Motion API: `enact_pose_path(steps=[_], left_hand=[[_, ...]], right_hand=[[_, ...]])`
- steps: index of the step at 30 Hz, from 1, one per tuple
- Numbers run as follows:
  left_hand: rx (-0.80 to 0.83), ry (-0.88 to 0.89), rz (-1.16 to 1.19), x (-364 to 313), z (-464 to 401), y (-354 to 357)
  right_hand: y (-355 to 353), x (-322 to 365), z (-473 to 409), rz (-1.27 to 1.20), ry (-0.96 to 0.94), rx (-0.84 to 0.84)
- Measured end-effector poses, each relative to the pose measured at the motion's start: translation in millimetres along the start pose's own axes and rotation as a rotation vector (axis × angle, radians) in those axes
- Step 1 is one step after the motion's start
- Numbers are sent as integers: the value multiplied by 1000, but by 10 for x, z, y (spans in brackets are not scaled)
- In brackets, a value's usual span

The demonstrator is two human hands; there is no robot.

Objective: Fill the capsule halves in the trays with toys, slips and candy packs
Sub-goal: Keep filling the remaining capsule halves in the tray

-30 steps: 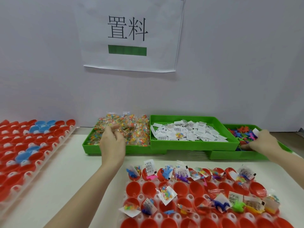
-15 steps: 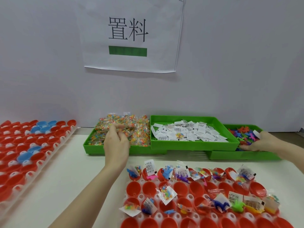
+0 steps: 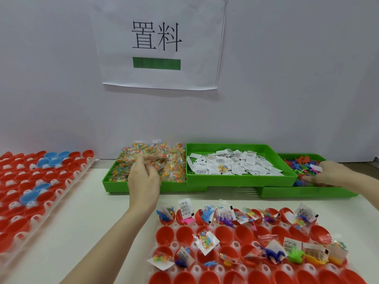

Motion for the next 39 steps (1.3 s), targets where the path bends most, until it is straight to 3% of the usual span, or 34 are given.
enact_pose_path(steps=[2, 6, 9, 13, 19, 21, 24, 27, 35, 39], left_hand=[[1, 8, 4, -2, 8, -2], [0, 8, 2, 7, 19, -16], [0, 17, 1, -7, 17, -18], [0, 28, 16, -36, 25, -11], [8, 27, 41, -101, 49, -25], [22, 17, 60, -136, 56, -25], [44, -7, 104, -227, 77, -21], [94, -26, 208, -438, 125, 9], [553, -72, 650, -1363, 729, 190], [644, -41, 705, -1569, 1018, 143]], right_hand=[[-26, -11, 17, 30, -36, 20], [-45, -106, 1, -141, -71, 242], [-38, -158, 0, -231, -130, 247], [-27, -178, -2, -403, -174, 125], [-171, -236, -4, -510, -202, -318], [-224, -252, 13, -559, -169, -392], [-349, -147, 205, -867, -196, -333], [-504, 154, 619, -1130, -360, -153], [-592, 705, 2086, -1207, -874, 92], [-555, 658, 2354, -1141, -922, -20]])
Point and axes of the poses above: each hand's wrist, its own z-axis away from the middle knuckle, its own y-axis out of the palm, x = y × z, the point moved 4 cm from there along -z, towards the middle knuckle, and after that the axes turned 7 degrees about y, right-handed, at the moved point
